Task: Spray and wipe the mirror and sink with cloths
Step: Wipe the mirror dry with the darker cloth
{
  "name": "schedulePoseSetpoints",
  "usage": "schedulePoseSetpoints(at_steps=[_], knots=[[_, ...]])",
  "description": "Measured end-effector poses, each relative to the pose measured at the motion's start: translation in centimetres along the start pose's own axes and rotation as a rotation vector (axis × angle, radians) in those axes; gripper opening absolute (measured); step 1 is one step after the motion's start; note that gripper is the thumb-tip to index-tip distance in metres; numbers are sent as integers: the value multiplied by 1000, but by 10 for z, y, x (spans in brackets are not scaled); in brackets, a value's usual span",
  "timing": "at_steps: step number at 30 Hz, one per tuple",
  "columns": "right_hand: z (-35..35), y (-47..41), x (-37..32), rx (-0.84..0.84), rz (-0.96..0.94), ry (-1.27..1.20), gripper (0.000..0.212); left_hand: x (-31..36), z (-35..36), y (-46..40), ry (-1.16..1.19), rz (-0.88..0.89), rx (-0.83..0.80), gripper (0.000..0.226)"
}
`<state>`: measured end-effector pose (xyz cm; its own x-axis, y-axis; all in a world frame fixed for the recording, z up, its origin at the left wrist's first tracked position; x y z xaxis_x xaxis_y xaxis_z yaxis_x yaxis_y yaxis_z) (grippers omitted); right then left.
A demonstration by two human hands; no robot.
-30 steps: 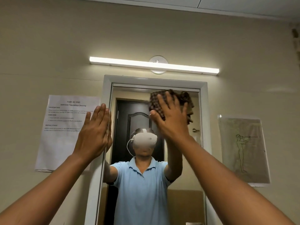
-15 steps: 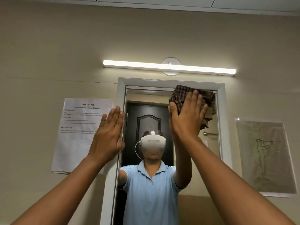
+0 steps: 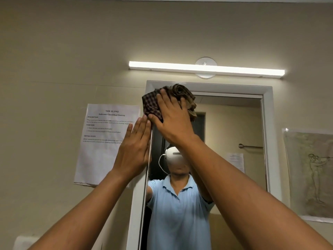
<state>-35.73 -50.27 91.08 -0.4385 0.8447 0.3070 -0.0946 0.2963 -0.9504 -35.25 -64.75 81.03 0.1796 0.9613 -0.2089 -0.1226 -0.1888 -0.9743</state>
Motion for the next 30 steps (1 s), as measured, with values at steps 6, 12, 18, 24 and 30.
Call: schedulePoseSetpoints(at_steps=[6,12,18,24,30], knots=[[-6,20,7,-66,-154,-44,69,-3,-3,21,2,-19,7,59],[-10,60,19,-90,-274,-32,70,-1,-7,31,-34,6,-4,62],[-35,63,66,-58,-207,25,71,2,-8,29,-79,72,-21,75],[-62,64,124,13,82,79,73,3,-7,29,-65,60,-10,73],[-67,92,143,101,296,108,75,4,-8,28,-65,52,-31,73]])
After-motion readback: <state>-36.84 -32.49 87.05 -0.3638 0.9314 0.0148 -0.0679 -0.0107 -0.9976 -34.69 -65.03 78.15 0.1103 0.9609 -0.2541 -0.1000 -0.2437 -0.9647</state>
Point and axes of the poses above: each hand's wrist, its own y-axis away from the middle knuckle, its own z-axis out of the palm, x = y × z, the point moved 1 cm from there along -y, towards the middle knuckle, and after that the axes turned 13 degrees about x, right-handed, at the moved point
